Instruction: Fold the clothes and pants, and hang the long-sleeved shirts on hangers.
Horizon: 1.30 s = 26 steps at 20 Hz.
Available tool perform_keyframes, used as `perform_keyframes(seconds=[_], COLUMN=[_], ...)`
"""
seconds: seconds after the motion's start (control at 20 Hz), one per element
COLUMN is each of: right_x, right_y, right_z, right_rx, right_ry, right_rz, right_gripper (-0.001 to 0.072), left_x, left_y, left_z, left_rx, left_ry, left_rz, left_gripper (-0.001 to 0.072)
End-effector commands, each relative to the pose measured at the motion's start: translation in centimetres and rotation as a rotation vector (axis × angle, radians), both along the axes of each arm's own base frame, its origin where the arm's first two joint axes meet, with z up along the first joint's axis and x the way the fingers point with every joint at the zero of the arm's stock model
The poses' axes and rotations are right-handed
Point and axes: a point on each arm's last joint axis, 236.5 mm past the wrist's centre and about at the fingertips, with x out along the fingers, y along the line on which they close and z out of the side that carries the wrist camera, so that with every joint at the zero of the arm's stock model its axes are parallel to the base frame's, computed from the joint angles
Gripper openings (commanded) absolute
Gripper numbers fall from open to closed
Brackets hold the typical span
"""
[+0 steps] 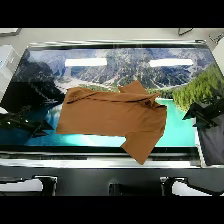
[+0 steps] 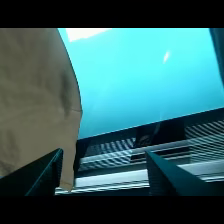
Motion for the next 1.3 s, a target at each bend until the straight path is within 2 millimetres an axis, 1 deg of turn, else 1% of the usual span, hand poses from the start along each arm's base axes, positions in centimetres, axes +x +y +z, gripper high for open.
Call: perform_keyframes(seconds=[0.0, 0.05, 0.15, 0.25, 0.3, 0.35, 0.4, 0.45, 0.55, 0.6, 0.7, 0.75, 0.85, 0.95, 1.0, 1.15, 1.25], right_x=[-0.7, -0.5, -0.3, -0.3, -0.3, -0.4, -0.4, -0.4, -1.2, -2.0, -3.8, -4.3, -4.5, -3.6, -2.8, -0.4, -0.1], right_y=[0.9, 1.2, 1.6, 2.0, 2.0, 2.0, 2.0, 1.9, 2.1, 2.6, 4.7, 5.8, 7.6, 8.5, 9.0, 9.6, 10.1], right_z=[-0.1, 0.0, 0.1, 0.3, 0.3, 0.3, 0.3, 0.2, -0.5, -1.4, -4.1, -5.5, -8.2, -10.0, -10.4, -11.0, -11.5], right_rx=[0.035, 0.045, 0.067, 0.082, 0.084, 0.084, 0.082, 0.079, 0.086, 0.101, 0.135, 0.138, 0.118, 0.103, 0.116, 0.147, 0.173], right_ry=[0.001, -0.004, -0.014, -0.016, -0.014, -0.012, -0.011, -0.010, 0.019, 0.048, 0.108, 0.120, 0.106, 0.063, 0.027, -0.048, -0.041], right_rz=[0.000, -0.001, -0.003, -0.002, -0.001, -0.001, -0.001, 0.000, 0.012, 0.015, 0.061, 0.089, 0.118, 0.087, 0.056, -0.014, -0.035], right_gripper=[0.0554, 0.0554, 0.0554, 0.0554, 0.0554, 0.0554, 0.0554, 0.0554, 0.0554, 0.0554, 0.0556, 0.0558, 0.0559, 0.0558, 0.0557, 0.0535, 0.0527], left_x=[-0.1, 0.2, 1.0, 1.5, 1.6, 1.6, 1.5, 1.4, 1.2, 1.2, 1.1, 1.1, 1.0, 1.0, 1.1, 1.3, 1.3], left_y=[-2.0, -2.4, -3.0, -3.6, -3.9, -4.2, -4.5, -4.6, -4.7, -4.7, -4.8, -4.8, -4.9, -4.9, -4.9, -4.8, -4.8], left_z=[-1.7, -1.9, -2.3, -2.5, -2.6, -2.6, -2.6, -2.5, -2.3, -2.2, -2.0, -1.9, -1.5, -0.9, -0.6, 0.2, 0.4], left_rx=[-0.055, -0.058, -0.045, -0.027, -0.022, -0.022, -0.024, -0.029, -0.035, -0.035, -0.037, -0.039, -0.043, -0.040, -0.036, -0.025, -0.024], left_ry=[-0.021, -0.025, -0.049, -0.065, -0.069, -0.069, -0.067, -0.062, -0.058, -0.065, -0.066, -0.066, -0.069, -0.082, -0.092, -0.117, -0.123], left_rz=[-0.005, -0.005, -0.006, -0.024, -0.034, -0.044, -0.052, -0.058, -0.065, -0.072, -0.074, -0.076, -0.081, -0.085, -0.086, -0.087, -0.089], left_gripper=[0.0463, 0.0428, 0.0422, 0.0420, 0.0359, 0.0256, 0.0190, 0.0104, 0.0058, 0.0021, 0.0020, 0.0021, 0.0020, 0.0020, 0.0020, 0.0021, 0.0020])
